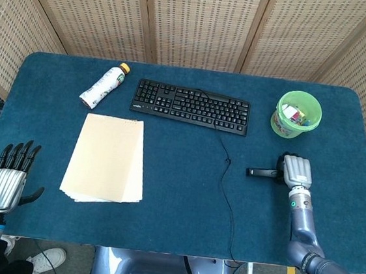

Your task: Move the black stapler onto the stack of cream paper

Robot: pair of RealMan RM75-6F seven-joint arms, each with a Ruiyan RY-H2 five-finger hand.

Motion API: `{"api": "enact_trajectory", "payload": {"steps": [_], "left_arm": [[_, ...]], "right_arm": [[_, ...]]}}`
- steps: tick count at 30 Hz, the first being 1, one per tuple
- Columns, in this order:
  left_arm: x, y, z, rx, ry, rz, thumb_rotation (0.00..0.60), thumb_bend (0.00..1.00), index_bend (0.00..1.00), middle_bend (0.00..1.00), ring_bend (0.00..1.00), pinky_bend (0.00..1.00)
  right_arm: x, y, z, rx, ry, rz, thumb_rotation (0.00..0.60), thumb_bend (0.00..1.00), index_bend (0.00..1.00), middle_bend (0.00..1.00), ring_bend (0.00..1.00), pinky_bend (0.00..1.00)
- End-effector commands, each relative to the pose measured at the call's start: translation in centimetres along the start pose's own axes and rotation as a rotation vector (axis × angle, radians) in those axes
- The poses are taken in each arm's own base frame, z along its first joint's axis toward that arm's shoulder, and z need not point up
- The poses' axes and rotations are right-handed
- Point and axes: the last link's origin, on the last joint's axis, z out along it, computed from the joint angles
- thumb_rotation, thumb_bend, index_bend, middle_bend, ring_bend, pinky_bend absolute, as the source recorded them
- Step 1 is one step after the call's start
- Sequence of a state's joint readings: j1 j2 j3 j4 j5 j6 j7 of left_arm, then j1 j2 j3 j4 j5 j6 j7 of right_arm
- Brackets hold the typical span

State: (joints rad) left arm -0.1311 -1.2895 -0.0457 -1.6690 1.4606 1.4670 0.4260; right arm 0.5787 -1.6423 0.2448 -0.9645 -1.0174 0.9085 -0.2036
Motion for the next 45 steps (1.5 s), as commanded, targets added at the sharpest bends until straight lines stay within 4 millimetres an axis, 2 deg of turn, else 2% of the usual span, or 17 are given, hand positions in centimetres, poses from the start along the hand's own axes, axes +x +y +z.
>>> {"api": "enact_trajectory", "payload": {"steps": [1,5,11,19,23,33,36,45], "left_arm": [[0.1,0.0,-0.1,-0.002,0.003,-0.003,0.6,0.24,0.0,0.0,0.0,0.0],[0.1,0.0,-0.1,-0.002,0.006,-0.005,0.6,0.24,0.0,0.0,0.0,0.0],[0.1,0.0,-0.1,-0.001,0.001,-0.005,0.6,0.24,0.0,0.0,0.0,0.0],[0.5,-0.7,0.1,0.021,0.006,-0.031,0.6,0.24,0.0,0.0,0.0,0.0],[0.6,-1.0,0.4,0.029,0.001,-0.041,0.6,0.24,0.0,0.0,0.0,0.0],[0.6,-1.6,0.7,0.048,-0.012,-0.05,0.6,0.24,0.0,0.0,0.0,0.0],[0.5,-1.7,0.8,0.052,-0.01,-0.037,0.6,0.24,0.0,0.0,0.0,0.0],[0.4,-1.9,0.9,0.058,-0.018,-0.047,0.6,0.24,0.0,0.0,0.0,0.0]], "right_arm": [[-0.1,-0.3,-0.3,0.025,0.015,0.015,0.6,0.51,0.81,0.64,0.64,0.73],[0.3,-0.6,-0.9,0.05,0.016,0.029,0.6,0.51,0.81,0.65,0.67,0.75],[1.8,-2.4,-1.2,0.089,0.033,0.046,0.6,0.51,0.82,0.65,0.67,0.75],[4.3,-6.8,-0.6,0.133,0.056,0.061,0.6,0.51,0.82,0.65,0.67,0.76],[4.9,-9.3,-0.7,0.157,0.057,0.067,0.6,0.51,0.82,0.65,0.67,0.76],[3.4,-16.2,-2.0,0.219,-0.006,0.102,0.6,0.5,0.82,0.65,0.67,0.76],[2.4,-19.1,-2.8,0.257,-0.036,0.122,0.6,0.5,0.82,0.65,0.67,0.76],[0.7,-23.3,-4.4,0.298,-0.077,0.134,0.6,0.5,0.82,0.65,0.67,0.76]]}}
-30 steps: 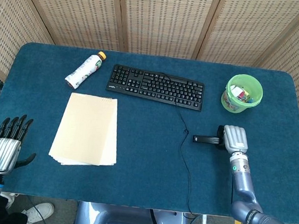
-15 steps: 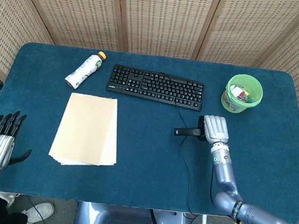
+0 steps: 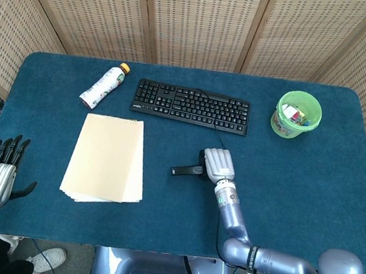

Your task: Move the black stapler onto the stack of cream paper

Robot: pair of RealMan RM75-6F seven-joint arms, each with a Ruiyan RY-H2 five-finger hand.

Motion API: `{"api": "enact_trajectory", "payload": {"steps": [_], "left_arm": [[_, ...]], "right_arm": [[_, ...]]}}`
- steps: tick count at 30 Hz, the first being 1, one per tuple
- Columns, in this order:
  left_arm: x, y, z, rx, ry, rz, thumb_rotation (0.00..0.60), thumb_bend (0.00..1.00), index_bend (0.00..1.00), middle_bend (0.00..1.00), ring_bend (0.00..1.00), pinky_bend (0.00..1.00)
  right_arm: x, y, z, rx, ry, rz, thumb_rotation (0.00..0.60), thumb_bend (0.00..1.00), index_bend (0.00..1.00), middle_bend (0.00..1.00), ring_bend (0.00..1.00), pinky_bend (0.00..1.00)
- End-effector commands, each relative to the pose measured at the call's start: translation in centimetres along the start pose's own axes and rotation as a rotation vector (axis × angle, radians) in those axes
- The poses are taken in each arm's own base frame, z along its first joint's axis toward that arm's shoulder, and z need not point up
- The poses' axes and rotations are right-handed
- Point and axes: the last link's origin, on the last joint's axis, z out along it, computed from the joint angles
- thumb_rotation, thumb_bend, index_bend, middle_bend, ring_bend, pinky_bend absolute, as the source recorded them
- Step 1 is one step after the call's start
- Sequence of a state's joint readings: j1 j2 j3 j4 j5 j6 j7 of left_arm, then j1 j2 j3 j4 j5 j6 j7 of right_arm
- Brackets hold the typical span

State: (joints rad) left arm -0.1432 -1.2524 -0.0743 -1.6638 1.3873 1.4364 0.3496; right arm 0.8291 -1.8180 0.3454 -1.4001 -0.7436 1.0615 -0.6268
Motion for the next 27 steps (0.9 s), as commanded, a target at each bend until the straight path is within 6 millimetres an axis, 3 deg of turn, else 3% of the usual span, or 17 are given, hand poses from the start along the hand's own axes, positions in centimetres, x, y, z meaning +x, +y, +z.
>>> {"api": "enact_trajectory", "payload": {"steps": [1,9,12,17,20,22,27], "left_arm": [[0.0,0.0,0.0,-0.001,-0.001,-0.002,0.6,0.24,0.0,0.0,0.0,0.0],[0.0,0.1,-0.1,-0.011,-0.009,-0.011,0.6,0.24,0.0,0.0,0.0,0.0],[0.1,0.1,-0.2,-0.012,-0.009,-0.015,0.6,0.24,0.0,0.0,0.0,0.0],[0.2,0.1,-0.2,-0.014,-0.007,-0.017,0.6,0.24,0.0,0.0,0.0,0.0],[0.2,0.2,-0.3,-0.015,-0.01,-0.019,0.6,0.24,0.0,0.0,0.0,0.0],[0.2,0.1,-0.3,-0.014,-0.01,-0.019,0.6,0.24,0.0,0.0,0.0,0.0],[0.2,0.2,-0.3,-0.016,-0.009,-0.016,0.6,0.24,0.0,0.0,0.0,0.0]], "right_arm": [[-0.8,-1.3,-0.2,0.014,-0.016,-0.006,0.6,0.5,0.82,0.65,0.67,0.76],[-2.2,-1.8,-0.6,0.015,-0.047,0.0,0.6,0.46,0.8,0.63,0.63,0.74],[-2.2,-1.7,-0.8,0.023,-0.054,-0.011,0.6,0.36,0.7,0.51,0.5,0.59],[-2.2,-1.4,-1.2,0.029,-0.072,-0.056,0.6,0.23,0.49,0.24,0.19,0.25],[-2.2,-0.9,-1.4,0.012,-0.092,-0.098,0.6,0.2,0.39,0.12,0.05,0.16],[-2.0,-0.6,-1.6,-0.004,-0.1,-0.116,0.6,0.18,0.35,0.08,0.01,0.14],[-1.4,0.9,-1.9,-0.045,-0.089,-0.198,0.6,0.17,0.28,0.0,0.0,0.09]]}}
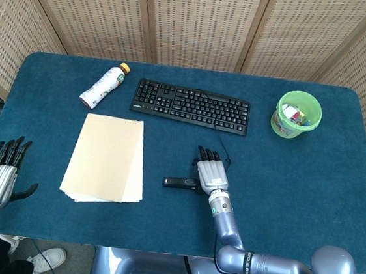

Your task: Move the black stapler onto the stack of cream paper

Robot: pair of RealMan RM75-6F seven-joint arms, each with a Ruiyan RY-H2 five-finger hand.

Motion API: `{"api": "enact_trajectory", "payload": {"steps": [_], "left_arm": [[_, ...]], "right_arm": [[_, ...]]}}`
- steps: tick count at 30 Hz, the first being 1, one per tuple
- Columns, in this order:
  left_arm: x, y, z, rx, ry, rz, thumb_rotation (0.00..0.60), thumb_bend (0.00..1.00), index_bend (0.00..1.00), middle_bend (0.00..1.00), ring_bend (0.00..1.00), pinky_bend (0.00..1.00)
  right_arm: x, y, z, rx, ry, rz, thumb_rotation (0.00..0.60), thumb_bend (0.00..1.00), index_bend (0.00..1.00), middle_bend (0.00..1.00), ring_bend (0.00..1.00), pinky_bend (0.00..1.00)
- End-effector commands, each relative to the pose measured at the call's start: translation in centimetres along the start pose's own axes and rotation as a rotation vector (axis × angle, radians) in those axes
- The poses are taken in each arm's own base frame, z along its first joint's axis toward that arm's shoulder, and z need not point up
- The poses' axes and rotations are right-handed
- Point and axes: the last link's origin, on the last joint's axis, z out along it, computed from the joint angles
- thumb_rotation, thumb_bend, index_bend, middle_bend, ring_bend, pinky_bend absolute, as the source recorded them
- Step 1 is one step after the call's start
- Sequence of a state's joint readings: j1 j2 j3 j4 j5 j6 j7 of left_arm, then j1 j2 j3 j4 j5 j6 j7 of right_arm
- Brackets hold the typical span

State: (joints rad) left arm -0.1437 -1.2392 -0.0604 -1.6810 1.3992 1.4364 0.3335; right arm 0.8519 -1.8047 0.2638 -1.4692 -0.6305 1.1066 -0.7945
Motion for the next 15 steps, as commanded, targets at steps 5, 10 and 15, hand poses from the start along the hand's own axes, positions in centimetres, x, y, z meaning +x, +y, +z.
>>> {"api": "enact_trajectory", "payload": {"steps": [5,10,15], "left_arm": [[-0.1,0.0,0.0,0.003,-0.003,0.003,0.6,0.24,0.0,0.0,0.0,0.0],[-0.2,0.1,0.0,0.001,-0.018,0.002,0.6,0.24,0.0,0.0,0.0,0.0],[-0.3,0.5,-0.1,-0.009,-0.013,0.014,0.6,0.24,0.0,0.0,0.0,0.0]], "right_arm": [[1.7,3.7,-1.3,-0.08,0.029,-0.109,0.6,0.15,0.16,0.0,0.0,0.03],[4.5,7.1,-3.4,-0.117,0.086,-0.017,0.6,0.15,0.12,0.0,0.0,0.0],[6.3,11.0,-6.1,-0.119,0.158,0.115,0.6,0.15,0.11,0.0,0.0,0.0]]}}
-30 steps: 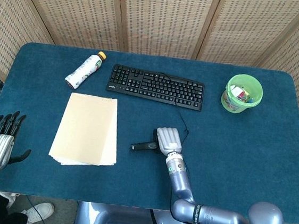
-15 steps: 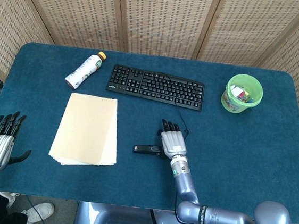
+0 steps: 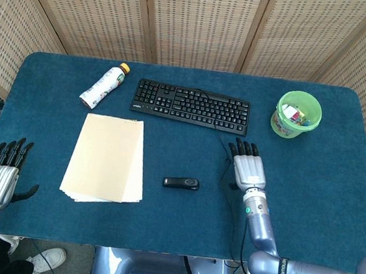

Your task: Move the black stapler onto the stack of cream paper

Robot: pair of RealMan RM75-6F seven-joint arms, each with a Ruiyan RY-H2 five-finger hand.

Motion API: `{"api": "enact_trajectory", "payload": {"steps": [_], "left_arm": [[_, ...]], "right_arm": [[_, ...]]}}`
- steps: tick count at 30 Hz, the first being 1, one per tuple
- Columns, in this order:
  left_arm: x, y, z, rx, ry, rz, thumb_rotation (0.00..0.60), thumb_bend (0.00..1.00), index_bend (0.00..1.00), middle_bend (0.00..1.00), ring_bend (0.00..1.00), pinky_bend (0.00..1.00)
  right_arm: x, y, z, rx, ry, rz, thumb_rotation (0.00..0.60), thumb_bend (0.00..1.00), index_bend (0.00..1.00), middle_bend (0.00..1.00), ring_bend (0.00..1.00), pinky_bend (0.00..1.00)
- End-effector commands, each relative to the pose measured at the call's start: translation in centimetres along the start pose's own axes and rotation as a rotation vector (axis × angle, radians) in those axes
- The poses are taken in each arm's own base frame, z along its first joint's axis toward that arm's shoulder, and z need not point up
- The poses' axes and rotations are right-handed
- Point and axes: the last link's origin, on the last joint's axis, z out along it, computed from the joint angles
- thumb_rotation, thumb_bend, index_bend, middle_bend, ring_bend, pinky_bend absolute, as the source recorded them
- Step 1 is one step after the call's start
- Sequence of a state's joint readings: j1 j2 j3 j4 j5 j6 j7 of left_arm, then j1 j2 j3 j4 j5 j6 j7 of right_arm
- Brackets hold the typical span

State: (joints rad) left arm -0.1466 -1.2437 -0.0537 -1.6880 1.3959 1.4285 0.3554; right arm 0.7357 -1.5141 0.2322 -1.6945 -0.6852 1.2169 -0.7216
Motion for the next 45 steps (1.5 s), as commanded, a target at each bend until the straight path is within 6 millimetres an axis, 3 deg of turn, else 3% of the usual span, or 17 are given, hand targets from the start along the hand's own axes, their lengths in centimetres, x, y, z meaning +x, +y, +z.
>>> {"api": "enact_trajectory", "payload": {"steps": [1,10,17,25,33,40,45], "left_arm": [[-0.2,0.2,-0.1,-0.006,-0.002,0.006,0.6,0.24,0.0,0.0,0.0,0.0],[-0.6,0.8,-0.1,-0.02,-0.019,0.011,0.6,0.24,0.0,0.0,0.0,0.0],[-0.9,1.3,0.1,-0.025,-0.033,0.008,0.6,0.25,0.01,0.0,0.0,0.0],[-0.5,2.9,1.2,-0.062,-0.041,-0.028,0.6,0.25,0.12,0.0,0.0,0.03],[2.1,6.9,4.8,-0.135,-0.019,-0.038,0.6,0.25,0.19,0.0,0.02,0.15],[2.9,12.0,8.3,-0.209,-0.058,-0.057,0.6,0.25,0.22,0.01,0.05,0.17],[2.6,16.9,10.7,-0.283,-0.101,-0.031,0.6,0.25,0.23,0.02,0.05,0.17]], "right_arm": [[1.3,3.8,-2.5,0.002,0.044,0.113,0.6,0.15,0.11,0.0,0.0,0.0],[-0.3,11.4,-8.0,0.016,0.175,0.058,0.6,0.15,0.09,0.0,0.0,0.0],[-1.1,14.1,-10.5,0.001,0.219,0.085,0.6,0.15,0.09,0.0,0.0,0.0],[-0.7,15.6,-12.7,-0.007,0.258,0.097,0.6,0.15,0.11,0.0,0.0,0.0],[-0.6,16.6,-13.0,-0.012,0.261,0.134,0.6,0.15,0.13,0.0,0.0,0.0],[-0.4,17.4,-12.8,-0.033,0.261,0.158,0.6,0.15,0.13,0.0,0.0,0.0],[0.0,18.2,-12.7,-0.058,0.271,0.177,0.6,0.15,0.13,0.0,0.0,0.0]]}}
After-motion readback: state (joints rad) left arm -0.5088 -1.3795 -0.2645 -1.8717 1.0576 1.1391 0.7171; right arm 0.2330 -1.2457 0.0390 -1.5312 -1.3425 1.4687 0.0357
